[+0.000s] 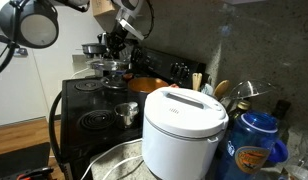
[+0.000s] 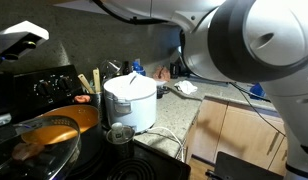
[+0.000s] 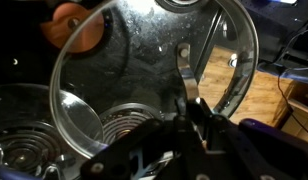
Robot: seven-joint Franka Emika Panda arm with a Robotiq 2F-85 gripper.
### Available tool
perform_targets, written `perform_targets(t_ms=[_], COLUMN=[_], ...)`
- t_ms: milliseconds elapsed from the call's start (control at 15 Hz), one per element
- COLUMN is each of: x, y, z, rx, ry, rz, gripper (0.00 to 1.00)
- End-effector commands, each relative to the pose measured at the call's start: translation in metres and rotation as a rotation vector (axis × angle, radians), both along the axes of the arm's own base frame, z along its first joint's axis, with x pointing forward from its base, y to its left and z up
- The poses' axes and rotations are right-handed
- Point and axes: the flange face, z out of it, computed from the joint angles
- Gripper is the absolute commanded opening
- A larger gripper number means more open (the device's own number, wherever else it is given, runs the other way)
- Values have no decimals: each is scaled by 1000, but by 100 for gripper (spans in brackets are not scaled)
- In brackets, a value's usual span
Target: Remove the lid from the grey pot, remove the jar from the silver object and put it in the grey pot
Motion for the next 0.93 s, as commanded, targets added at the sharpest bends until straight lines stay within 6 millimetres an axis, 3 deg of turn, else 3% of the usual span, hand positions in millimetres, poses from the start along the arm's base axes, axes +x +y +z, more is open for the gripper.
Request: perform_targets(t_ms=[0,200,867], x=[-17,-17,-13], y=[3,4,-7], z=[4,-13,-119], rx=[36,42,66], ry=[51,83,175], rz=[78,81,116], gripper=[5,5,5])
